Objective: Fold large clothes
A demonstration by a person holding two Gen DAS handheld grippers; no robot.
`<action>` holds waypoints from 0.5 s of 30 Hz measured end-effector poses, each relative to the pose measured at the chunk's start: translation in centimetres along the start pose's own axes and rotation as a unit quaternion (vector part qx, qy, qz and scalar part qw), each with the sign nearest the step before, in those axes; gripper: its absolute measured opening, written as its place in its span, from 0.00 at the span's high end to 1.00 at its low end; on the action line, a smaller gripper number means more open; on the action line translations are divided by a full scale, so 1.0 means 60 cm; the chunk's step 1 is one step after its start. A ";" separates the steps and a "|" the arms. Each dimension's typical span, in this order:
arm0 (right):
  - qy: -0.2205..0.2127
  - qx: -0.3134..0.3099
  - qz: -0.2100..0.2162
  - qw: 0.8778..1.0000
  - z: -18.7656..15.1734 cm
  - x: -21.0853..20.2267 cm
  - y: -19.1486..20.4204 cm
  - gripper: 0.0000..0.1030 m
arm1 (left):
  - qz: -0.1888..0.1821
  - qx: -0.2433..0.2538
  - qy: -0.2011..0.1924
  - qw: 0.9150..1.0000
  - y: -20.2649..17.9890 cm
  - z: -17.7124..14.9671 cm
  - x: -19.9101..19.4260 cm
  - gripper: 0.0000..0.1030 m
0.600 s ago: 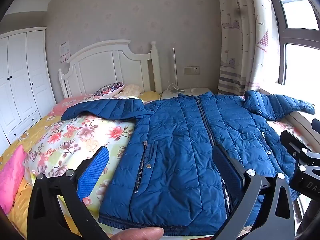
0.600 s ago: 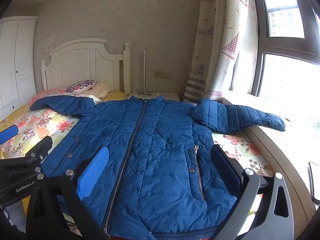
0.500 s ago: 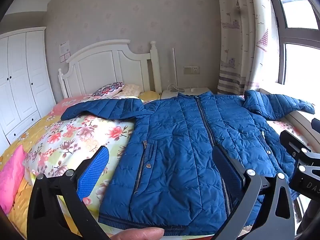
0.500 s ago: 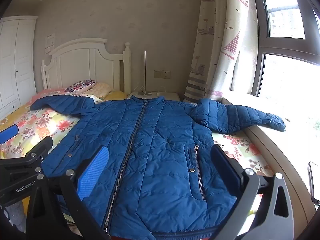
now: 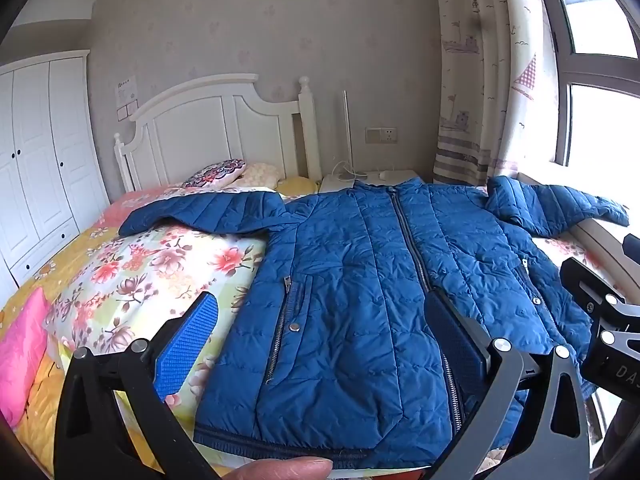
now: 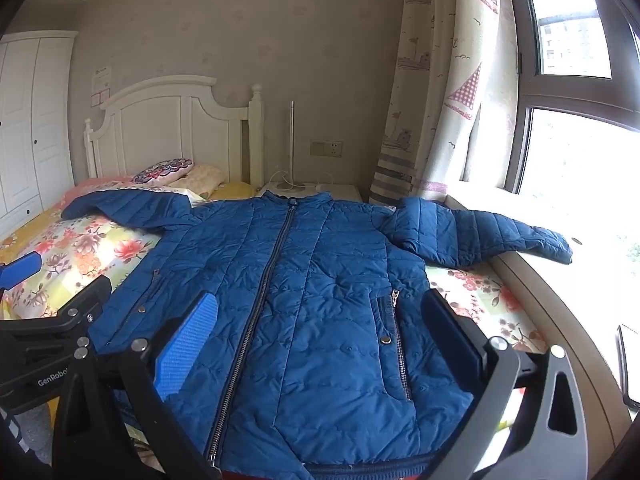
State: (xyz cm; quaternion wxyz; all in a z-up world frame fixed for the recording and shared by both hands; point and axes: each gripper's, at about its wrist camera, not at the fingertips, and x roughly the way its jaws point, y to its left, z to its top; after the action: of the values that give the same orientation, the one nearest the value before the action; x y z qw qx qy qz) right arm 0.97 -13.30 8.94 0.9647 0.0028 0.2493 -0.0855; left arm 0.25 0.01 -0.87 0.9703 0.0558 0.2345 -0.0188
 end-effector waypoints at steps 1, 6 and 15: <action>0.000 0.000 0.000 1.000 0.000 -0.001 0.002 0.02 | -0.001 -0.001 0.001 1.000 0.001 0.000 0.001 0.04; 0.000 0.000 0.001 1.000 0.001 0.000 0.001 0.02 | 0.000 -0.002 0.003 1.000 0.001 0.001 0.002 0.04; 0.004 -0.001 0.003 1.000 0.000 0.003 0.000 0.02 | -0.002 0.000 0.011 1.000 0.001 -0.004 0.008 0.04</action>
State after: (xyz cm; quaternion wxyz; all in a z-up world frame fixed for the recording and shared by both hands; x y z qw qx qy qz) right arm 1.13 -13.32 8.87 0.9640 0.0034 0.2529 -0.0826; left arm 0.56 0.07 -1.32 0.9678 0.0550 0.2449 -0.0202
